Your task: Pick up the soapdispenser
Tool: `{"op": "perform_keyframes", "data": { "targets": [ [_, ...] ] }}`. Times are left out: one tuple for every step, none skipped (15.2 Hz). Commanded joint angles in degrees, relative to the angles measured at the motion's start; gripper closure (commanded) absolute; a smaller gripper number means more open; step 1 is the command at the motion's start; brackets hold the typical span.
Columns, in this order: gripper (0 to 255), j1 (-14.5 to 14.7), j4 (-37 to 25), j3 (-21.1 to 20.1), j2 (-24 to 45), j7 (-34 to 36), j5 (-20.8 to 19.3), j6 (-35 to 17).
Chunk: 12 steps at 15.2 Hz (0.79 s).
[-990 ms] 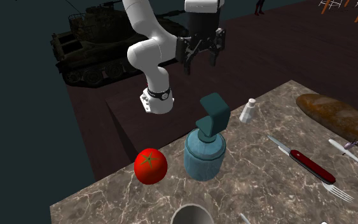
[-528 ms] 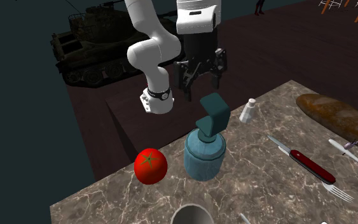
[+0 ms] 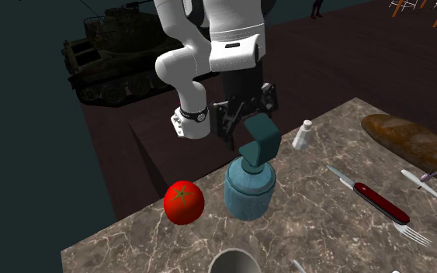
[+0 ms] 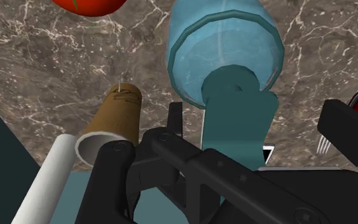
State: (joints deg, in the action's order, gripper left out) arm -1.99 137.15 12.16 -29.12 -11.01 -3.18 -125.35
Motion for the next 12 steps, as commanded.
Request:
{"op": "perform_keyframes", "data": {
  "targets": [
    [0,0.0,1.3,0.2,0.3,-0.2,0.0,-1.7],
    [0,0.0,1.9,0.3,0.5,-0.2,0.0,-2.5],
    [0,0.0,2.3,0.3,0.6,-0.2,0.0,-2.9],
    [0,0.0,2.3,0.3,0.6,-0.2,0.0,-2.9],
    [255,-0.1,2.4,0.3,0.5,-0.2,-0.1,-3.0],
    [255,0.0,2.3,0.3,0.5,-0.2,0.0,-2.9],
    [255,0.0,2.3,0.3,0.5,-0.2,0.0,-2.9],
    [255,0.0,2.3,0.3,0.5,-0.2,0.0,-2.9],
    [255,0.0,2.3,0.3,0.5,-0.2,0.0,-2.9],
    [255,0.0,2.3,0.3,0.5,-0.2,0.0,-2.9],
    [255,0.0,2.3,0.3,0.5,-0.2,0.0,-2.9],
    [255,0.0,2.3,0.3,0.5,-0.2,0.0,-2.9]
  ]
}}
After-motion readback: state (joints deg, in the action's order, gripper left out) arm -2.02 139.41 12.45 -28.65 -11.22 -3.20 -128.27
